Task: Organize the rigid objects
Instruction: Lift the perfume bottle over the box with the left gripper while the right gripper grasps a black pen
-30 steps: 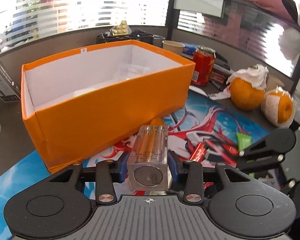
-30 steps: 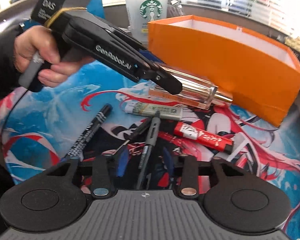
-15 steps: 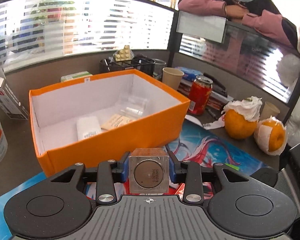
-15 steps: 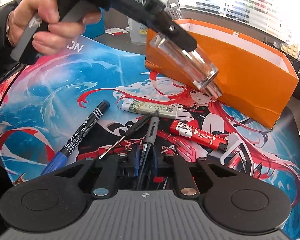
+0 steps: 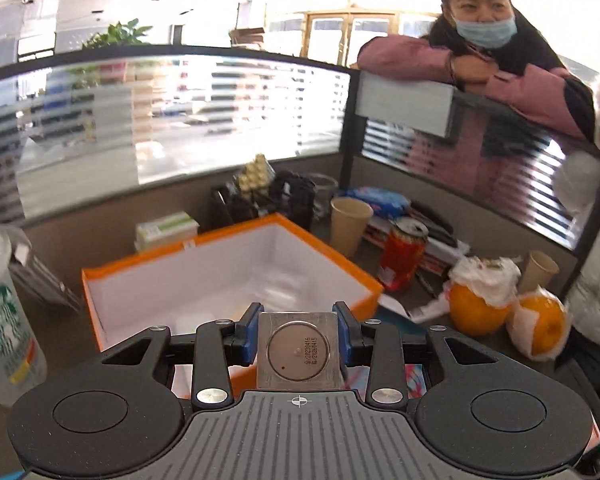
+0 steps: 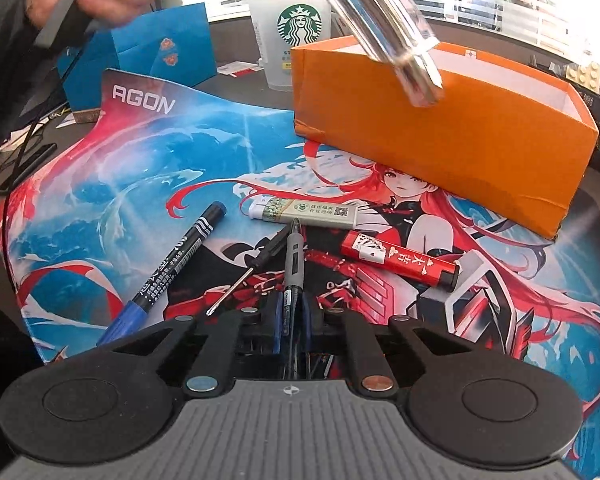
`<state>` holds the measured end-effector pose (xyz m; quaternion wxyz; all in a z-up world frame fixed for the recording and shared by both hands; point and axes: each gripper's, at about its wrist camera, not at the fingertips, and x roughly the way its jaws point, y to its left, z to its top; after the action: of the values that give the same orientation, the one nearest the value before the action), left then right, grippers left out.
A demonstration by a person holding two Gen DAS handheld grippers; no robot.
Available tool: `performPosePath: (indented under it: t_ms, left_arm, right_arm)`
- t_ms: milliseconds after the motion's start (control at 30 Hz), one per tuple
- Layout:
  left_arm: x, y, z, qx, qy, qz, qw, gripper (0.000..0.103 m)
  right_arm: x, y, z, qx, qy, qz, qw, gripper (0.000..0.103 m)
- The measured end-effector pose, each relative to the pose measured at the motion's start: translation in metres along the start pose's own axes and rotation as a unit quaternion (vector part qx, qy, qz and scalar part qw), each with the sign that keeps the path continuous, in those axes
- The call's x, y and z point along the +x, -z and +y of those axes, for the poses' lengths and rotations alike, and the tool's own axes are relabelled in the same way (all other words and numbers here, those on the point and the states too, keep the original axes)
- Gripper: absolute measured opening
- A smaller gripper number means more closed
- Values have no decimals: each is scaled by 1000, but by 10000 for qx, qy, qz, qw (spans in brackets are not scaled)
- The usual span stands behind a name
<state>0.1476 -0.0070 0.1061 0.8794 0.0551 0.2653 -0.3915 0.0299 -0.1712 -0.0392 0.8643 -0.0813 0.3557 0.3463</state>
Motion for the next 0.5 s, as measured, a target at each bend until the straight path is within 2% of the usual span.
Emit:
performPosePath:
  t_ms: [300,500]
  left_arm:
    - [28,-25,24,-386,89,22,9992,35]
    - [32,-52,32,-523,225,-42,9984,35]
  right_arm:
    - [-2,0,-10,177,-176,-22,9997,10]
    - [-5,-2,-16,295,-300,-48,9991,10]
